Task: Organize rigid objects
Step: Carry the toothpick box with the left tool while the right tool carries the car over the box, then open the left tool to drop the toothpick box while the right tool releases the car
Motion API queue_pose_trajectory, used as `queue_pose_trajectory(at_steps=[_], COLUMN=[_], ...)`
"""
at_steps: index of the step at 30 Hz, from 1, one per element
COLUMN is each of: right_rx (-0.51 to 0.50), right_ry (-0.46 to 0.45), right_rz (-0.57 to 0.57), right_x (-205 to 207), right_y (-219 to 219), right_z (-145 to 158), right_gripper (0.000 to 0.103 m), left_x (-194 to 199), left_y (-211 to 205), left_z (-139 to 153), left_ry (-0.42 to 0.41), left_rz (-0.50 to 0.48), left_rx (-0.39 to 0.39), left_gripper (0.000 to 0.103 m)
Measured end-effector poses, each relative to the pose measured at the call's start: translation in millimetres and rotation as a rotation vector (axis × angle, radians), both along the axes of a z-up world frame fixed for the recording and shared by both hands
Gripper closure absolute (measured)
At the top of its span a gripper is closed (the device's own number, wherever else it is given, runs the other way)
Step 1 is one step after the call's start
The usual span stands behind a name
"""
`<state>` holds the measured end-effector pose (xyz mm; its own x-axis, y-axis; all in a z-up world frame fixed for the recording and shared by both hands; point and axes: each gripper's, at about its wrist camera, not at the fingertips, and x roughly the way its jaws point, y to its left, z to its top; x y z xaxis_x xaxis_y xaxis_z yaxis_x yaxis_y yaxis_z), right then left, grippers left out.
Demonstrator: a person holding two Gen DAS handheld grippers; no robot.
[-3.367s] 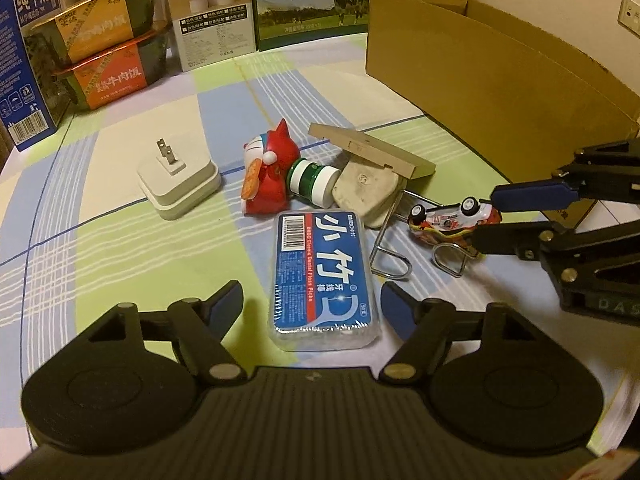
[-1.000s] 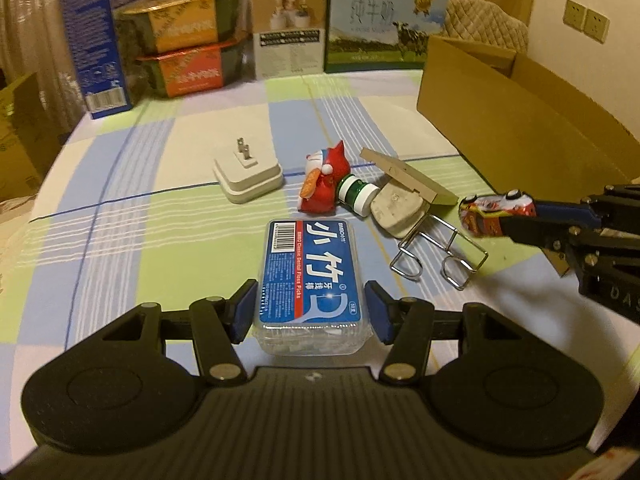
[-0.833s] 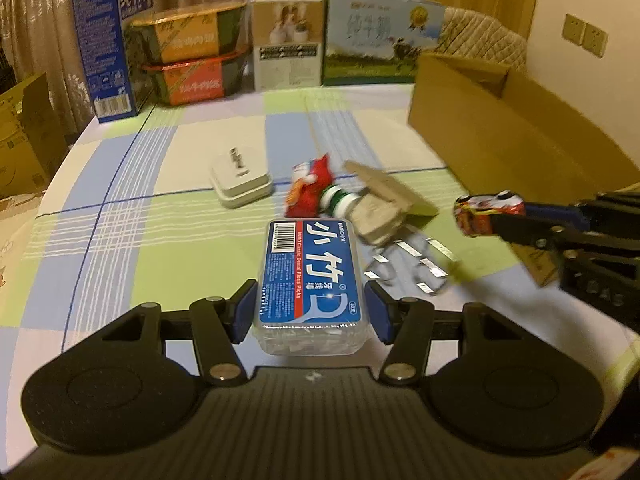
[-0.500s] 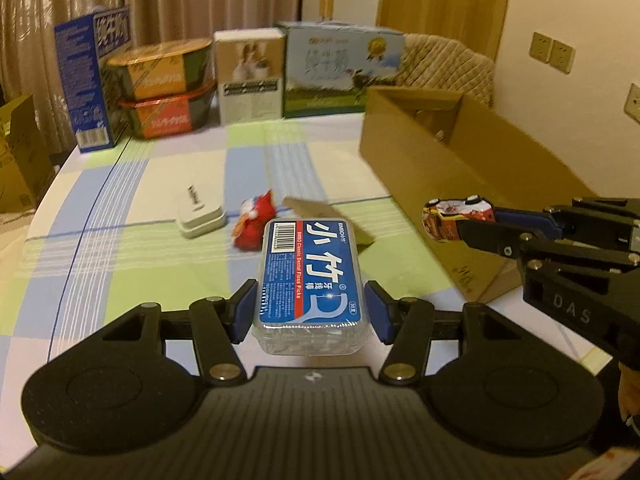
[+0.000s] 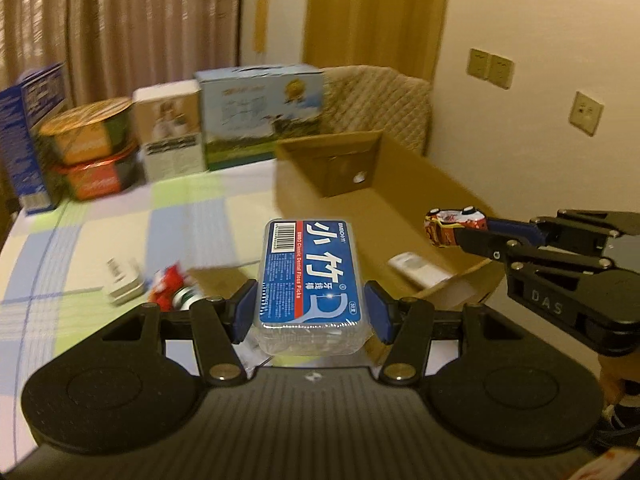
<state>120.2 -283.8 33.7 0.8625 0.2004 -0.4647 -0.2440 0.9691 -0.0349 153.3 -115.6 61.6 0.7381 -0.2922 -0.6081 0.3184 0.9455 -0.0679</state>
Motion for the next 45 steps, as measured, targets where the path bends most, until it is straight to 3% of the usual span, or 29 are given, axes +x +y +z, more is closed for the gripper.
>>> queue_pose_trajectory(at_steps=[8,18,27,29,45], right_rx=[0.037,0.08,0.094,0.095,0.117], right_ry=[0.034,0.074,0.091,0.093,0.101], right_rz=[-0.093,-0.113,-0.124,-0.125,-0.103], right_x=[18.1,37.3,46.8,46.7,44.1], right_y=[-60.2,-85.0,-89.0,-88.3,-76.6], right_z=[-2.8,-16.7,-23.4,-22.6,-18.8], right_gripper=[0.091,0.091,0.091,0.091,0.091], left_x=[31.9,68.1,80.2,81.0,68.4], left_y=[-59.7,-91.8,-97.1,-96.8,-56.4], left_z=[-1.2,-21.4,-28.8,-26.9,-14.4], left_ry=[0.007,0.047,0.051,0.039,0.021], left_rz=[-0.093,-0.132,-0.146,-0.133,-0.06], left_rx=[0.015,0.037,0.034,0.029,0.042], left_gripper=[0.051,0.051,0.05,0.045,0.045])
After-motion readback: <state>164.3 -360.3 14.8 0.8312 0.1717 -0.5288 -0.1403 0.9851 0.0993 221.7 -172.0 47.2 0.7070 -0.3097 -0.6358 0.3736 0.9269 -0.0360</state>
